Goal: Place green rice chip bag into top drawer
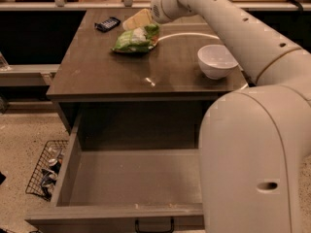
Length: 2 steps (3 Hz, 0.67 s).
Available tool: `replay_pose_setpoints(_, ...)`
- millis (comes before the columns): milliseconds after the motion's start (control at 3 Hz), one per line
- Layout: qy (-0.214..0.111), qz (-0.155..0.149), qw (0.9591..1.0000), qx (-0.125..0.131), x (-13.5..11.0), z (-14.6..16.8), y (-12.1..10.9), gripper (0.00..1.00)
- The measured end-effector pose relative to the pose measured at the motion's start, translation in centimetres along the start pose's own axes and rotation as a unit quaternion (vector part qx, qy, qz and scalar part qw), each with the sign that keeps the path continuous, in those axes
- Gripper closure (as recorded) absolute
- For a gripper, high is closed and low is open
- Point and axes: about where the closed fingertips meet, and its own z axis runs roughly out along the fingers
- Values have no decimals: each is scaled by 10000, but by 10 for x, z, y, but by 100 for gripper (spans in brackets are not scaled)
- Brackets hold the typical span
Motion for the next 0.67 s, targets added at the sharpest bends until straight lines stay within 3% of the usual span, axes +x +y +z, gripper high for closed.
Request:
replay_pose_setpoints(333,224,473,9986,-51,9,27,17,0)
replay_pose_setpoints(667,258,922,9953,137,5,47,15,0)
